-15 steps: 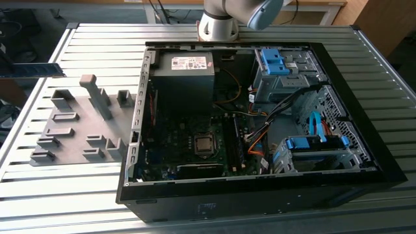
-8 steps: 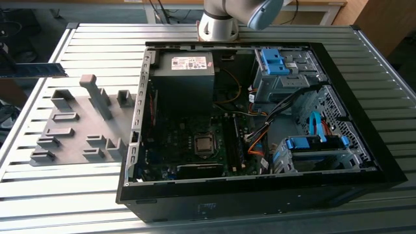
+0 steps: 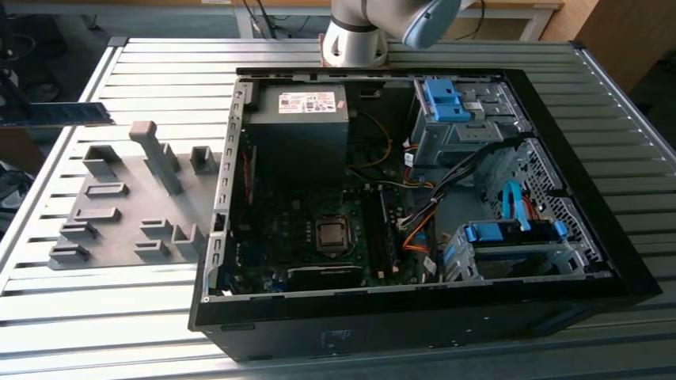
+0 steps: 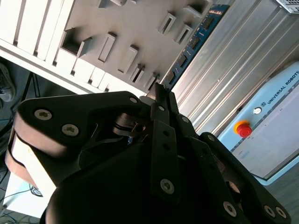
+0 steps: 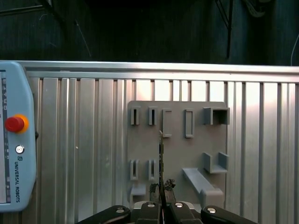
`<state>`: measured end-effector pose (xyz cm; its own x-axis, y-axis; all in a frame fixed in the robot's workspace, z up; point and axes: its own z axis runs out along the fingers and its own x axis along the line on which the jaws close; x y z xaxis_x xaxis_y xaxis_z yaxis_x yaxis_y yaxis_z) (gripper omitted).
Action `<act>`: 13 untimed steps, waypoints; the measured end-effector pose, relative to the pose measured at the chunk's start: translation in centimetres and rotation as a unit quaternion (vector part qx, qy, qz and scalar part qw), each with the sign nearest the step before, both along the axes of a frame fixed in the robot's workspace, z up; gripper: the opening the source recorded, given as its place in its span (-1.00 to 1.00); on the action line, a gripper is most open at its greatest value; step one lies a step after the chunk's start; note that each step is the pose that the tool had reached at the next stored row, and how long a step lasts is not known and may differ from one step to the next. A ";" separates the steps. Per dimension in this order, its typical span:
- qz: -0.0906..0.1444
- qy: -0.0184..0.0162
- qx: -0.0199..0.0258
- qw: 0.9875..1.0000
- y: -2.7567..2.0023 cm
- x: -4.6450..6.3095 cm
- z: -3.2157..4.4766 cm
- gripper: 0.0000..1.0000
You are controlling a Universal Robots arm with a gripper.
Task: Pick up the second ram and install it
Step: 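Pick up the second ram and move it above second insertion slot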
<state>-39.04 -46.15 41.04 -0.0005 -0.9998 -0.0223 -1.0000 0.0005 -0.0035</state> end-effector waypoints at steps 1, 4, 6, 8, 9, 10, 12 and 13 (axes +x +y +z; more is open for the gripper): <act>0.000 0.000 0.000 1.000 0.00 0.0 0.00 -0.73; 0.000 0.000 0.000 1.000 0.00 0.2 0.00 -0.73; 0.000 0.000 0.000 1.000 0.00 0.3 0.00 -0.73; 0.000 0.000 0.000 1.000 0.00 0.4 0.00 -0.73; 0.000 0.000 0.000 1.000 0.00 0.5 0.00 -0.73; 0.000 0.000 0.000 1.000 0.00 0.5 0.00 -0.73; 0.000 0.000 0.000 1.000 0.00 0.6 0.00 -0.73; 0.000 0.000 0.000 1.000 0.00 0.7 0.00 -0.73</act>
